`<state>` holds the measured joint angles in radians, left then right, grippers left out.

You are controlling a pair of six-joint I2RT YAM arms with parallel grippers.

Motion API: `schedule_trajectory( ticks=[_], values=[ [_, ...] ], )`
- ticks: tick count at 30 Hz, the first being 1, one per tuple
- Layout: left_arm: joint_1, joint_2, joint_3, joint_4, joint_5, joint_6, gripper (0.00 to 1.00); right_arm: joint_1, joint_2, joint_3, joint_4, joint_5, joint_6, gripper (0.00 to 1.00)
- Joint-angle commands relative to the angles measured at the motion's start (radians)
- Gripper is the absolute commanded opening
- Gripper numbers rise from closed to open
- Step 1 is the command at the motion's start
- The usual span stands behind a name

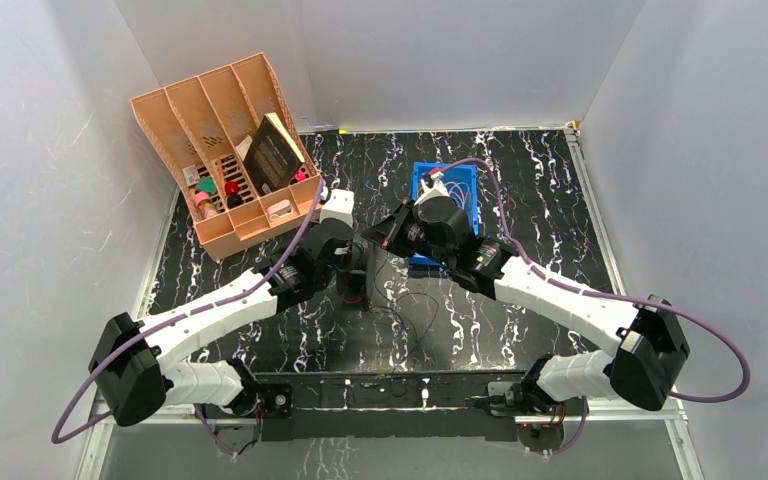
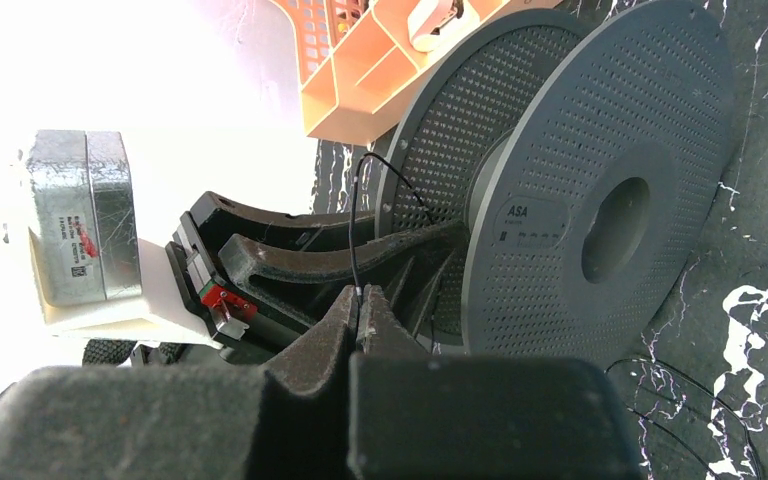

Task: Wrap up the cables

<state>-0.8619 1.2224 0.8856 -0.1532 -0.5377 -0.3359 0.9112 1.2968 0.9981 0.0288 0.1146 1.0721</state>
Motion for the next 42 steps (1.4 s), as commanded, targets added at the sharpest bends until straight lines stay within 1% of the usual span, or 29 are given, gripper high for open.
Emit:
schedule_trajectory(
  ticks=[1, 3, 10, 16, 19, 26, 33, 36, 40, 42],
  values=[
    [0.002, -0.021, 0.036, 0.006, 0.011, 0.007, 0.17, 0.003, -0.04, -0.01, 0.063, 0.036, 0.012, 0.0],
    [0.001, -0.022, 0.033, 0.008, 0.014, 0.006, 0.15, 0.003, -0.044, -0.012, 0.062, 0.04, 0.013, 0.0],
    [0.002, -0.04, 0.029, -0.006, 0.021, 0.008, 0.0, 0.002, -0.052, -0.014, 0.051, 0.055, 0.013, 0.0],
    [0.002, -0.057, 0.057, -0.057, 0.046, 0.02, 0.0, 0.001, -0.053, -0.002, 0.024, 0.062, -0.013, 0.0],
    [0.002, -0.067, 0.075, -0.091, 0.062, 0.026, 0.0, 0.001, -0.048, 0.019, -0.01, 0.063, -0.059, 0.0],
    [0.001, -0.144, 0.084, -0.156, 0.127, 0.06, 0.0, -0.016, -0.029, 0.092, -0.13, 0.087, -0.275, 0.0],
    [0.002, -0.214, 0.109, -0.243, 0.197, 0.088, 0.0, -0.039, -0.027, 0.128, -0.224, 0.156, -0.451, 0.0],
    [0.002, -0.244, 0.124, -0.274, 0.217, 0.093, 0.0, -0.046, -0.029, 0.122, -0.254, 0.204, -0.488, 0.0],
    [0.002, -0.277, 0.142, -0.302, 0.251, 0.101, 0.0, -0.055, -0.038, 0.094, -0.265, 0.227, -0.511, 0.01],
    [0.002, -0.292, 0.147, -0.312, 0.267, 0.103, 0.0, -0.059, -0.04, 0.074, -0.261, 0.229, -0.509, 0.06]
  ],
)
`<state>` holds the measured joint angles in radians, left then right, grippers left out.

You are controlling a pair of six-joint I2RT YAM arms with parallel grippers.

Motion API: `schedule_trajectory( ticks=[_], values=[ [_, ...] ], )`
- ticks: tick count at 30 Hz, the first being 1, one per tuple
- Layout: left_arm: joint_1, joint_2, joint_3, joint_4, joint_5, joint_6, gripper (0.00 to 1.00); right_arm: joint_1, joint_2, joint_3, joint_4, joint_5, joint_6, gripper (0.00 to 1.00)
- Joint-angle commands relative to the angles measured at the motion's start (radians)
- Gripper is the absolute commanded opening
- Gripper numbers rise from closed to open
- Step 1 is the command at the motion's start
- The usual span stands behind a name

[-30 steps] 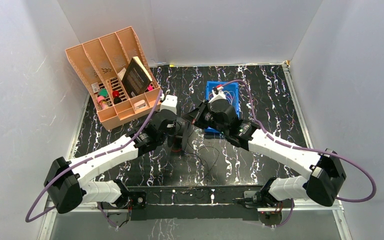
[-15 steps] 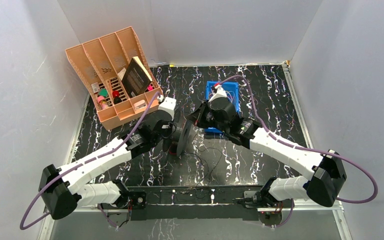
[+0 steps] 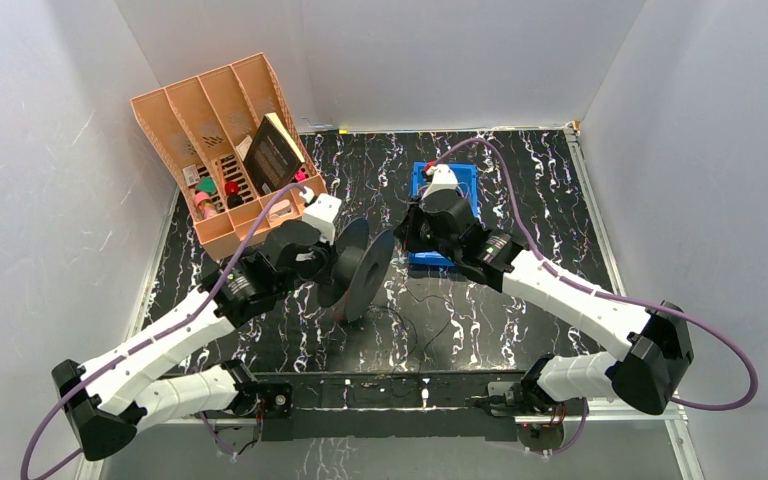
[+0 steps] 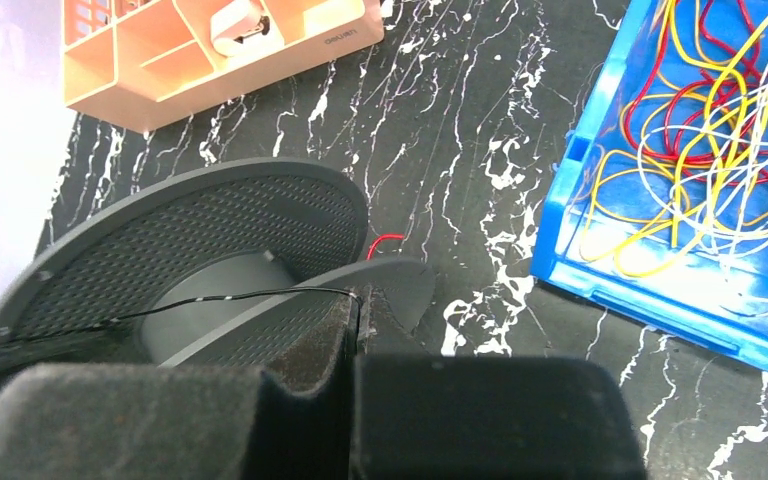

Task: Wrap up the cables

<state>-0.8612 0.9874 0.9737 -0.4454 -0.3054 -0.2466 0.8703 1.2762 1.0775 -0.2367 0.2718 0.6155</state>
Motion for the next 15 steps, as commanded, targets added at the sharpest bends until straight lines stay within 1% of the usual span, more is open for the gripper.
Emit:
schedule_trajectory(
  ticks=[1, 4, 7, 10, 15],
  values=[
    [0.001, -0.061, 0.061, -0.021, 0.038, 0.013, 0.0, -0.019, -0.018, -0.013, 0.006, 0.068, -0.052, 0.07],
    [0.001, -0.075, 0.074, -0.033, 0.05, 0.012, 0.0, -0.022, -0.015, -0.036, 0.008, 0.063, -0.051, 0.12],
    [0.001, -0.091, 0.089, -0.043, 0.065, 0.005, 0.0, -0.026, -0.015, -0.062, 0.019, 0.058, -0.053, 0.13],
    [0.001, -0.111, 0.1, -0.051, 0.06, 0.004, 0.0, -0.031, -0.019, -0.096, 0.033, 0.045, -0.053, 0.19],
    [0.001, -0.133, 0.123, -0.059, 0.049, -0.004, 0.0, -0.034, -0.03, -0.18, 0.097, -0.027, -0.041, 0.26]
  ],
)
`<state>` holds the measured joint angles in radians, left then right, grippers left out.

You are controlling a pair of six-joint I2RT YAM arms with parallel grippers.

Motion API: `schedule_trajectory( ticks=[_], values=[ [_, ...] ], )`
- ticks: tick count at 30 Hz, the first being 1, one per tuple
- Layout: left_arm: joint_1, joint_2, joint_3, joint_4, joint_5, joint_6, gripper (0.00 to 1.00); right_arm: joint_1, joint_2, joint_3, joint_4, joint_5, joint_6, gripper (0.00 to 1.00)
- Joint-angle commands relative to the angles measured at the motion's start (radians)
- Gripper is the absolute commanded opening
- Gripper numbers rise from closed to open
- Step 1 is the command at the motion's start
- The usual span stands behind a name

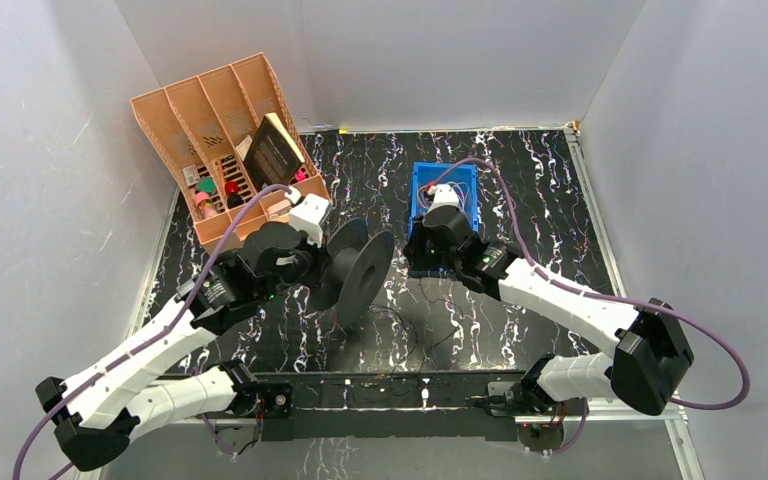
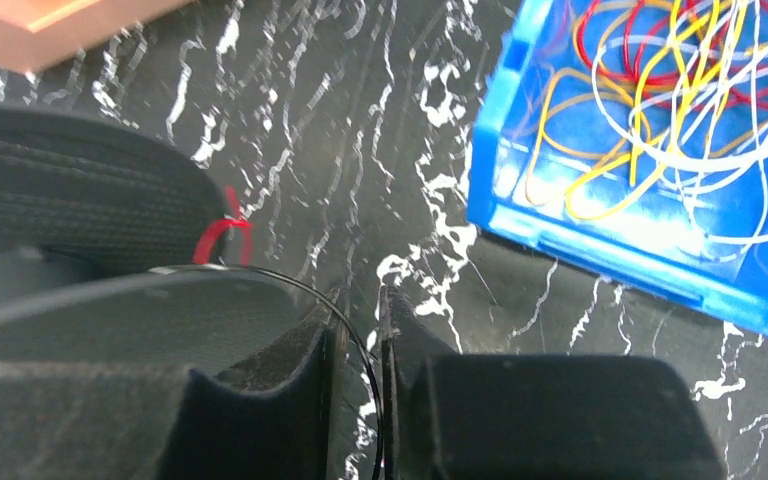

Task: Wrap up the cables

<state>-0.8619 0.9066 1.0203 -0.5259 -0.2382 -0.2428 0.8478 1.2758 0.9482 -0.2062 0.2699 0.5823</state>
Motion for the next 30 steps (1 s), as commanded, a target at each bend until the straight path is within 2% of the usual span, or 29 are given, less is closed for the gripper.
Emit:
schedule_trajectory(
  ticks=[1, 8, 19, 21, 23, 27, 30],
  values=[
    [0.002, -0.053, 0.081, 0.021, -0.019, -0.01, 0.0, -0.012, -0.031, -0.066, 0.079, -0.045, -0.006, 0.27],
    [0.002, -0.065, 0.135, 0.009, -0.08, -0.048, 0.0, -0.012, -0.055, -0.181, 0.195, -0.162, 0.009, 0.33],
    [0.002, -0.07, 0.19, 0.02, -0.236, -0.187, 0.0, -0.011, -0.053, -0.325, 0.442, -0.382, 0.06, 0.31],
    [0.001, -0.063, 0.19, 0.03, -0.263, -0.214, 0.0, -0.005, -0.041, -0.349, 0.499, -0.412, 0.08, 0.27],
    [0.001, -0.058, 0.187, 0.04, -0.287, -0.239, 0.0, 0.013, -0.027, -0.357, 0.528, -0.411, 0.091, 0.18],
    [0.001, -0.05, 0.187, 0.061, -0.326, -0.271, 0.0, 0.062, 0.008, -0.357, 0.546, -0.383, 0.098, 0.15],
    [0.003, -0.045, 0.185, 0.072, -0.386, -0.288, 0.0, 0.104, 0.032, -0.358, 0.563, -0.375, 0.106, 0.08]
  ],
)
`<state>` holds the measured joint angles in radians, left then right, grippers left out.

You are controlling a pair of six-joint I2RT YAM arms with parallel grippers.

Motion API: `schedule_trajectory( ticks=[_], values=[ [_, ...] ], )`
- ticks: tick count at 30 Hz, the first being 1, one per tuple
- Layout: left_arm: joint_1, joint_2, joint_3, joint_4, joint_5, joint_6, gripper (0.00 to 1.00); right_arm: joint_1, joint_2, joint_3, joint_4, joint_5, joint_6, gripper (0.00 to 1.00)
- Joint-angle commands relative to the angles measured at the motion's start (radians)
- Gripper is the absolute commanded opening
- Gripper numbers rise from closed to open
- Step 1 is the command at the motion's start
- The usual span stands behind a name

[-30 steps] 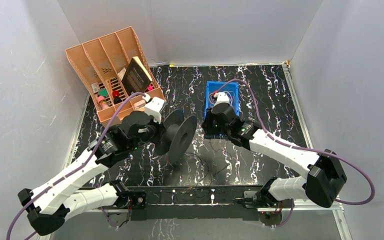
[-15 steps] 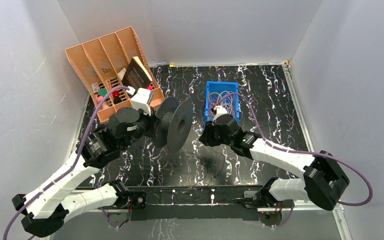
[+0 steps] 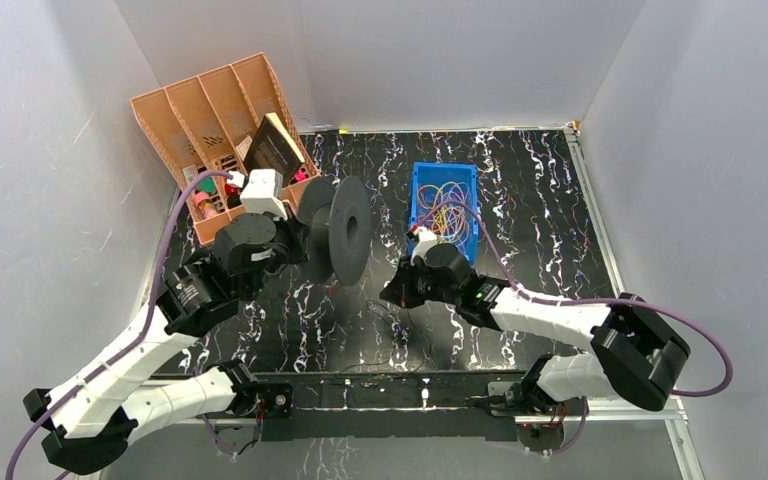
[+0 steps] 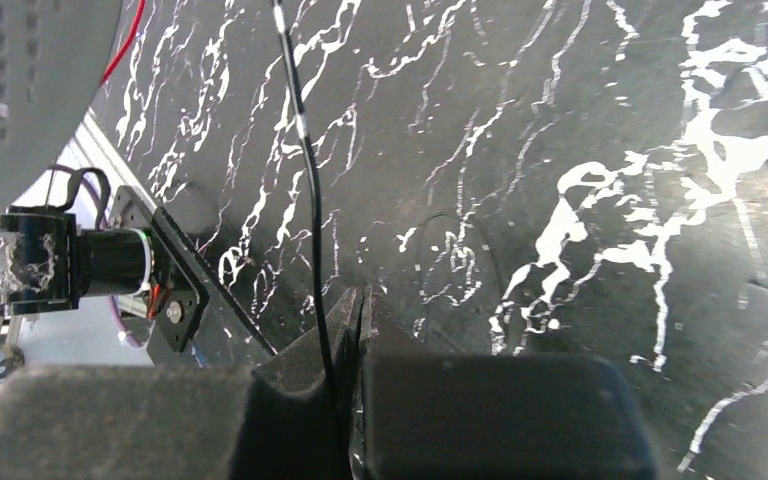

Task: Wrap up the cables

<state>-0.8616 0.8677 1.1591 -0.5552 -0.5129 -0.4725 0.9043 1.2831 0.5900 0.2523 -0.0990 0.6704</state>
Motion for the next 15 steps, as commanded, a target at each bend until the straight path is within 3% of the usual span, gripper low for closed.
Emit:
schedule_trajectory(
  ticks=[1, 15],
  values=[
    [0.001, -0.005, 0.042, 0.108, -0.128, -0.061, 0.0, 0.062, 0.03, 0.004, 0.104, 0.002, 0.021, 0.07],
    [0.002, 0.074, 0.022, 0.216, -0.28, -0.011, 0.0, 0.321, 0.075, 0.139, -0.005, 0.186, -0.01, 0.07]
  ],
)
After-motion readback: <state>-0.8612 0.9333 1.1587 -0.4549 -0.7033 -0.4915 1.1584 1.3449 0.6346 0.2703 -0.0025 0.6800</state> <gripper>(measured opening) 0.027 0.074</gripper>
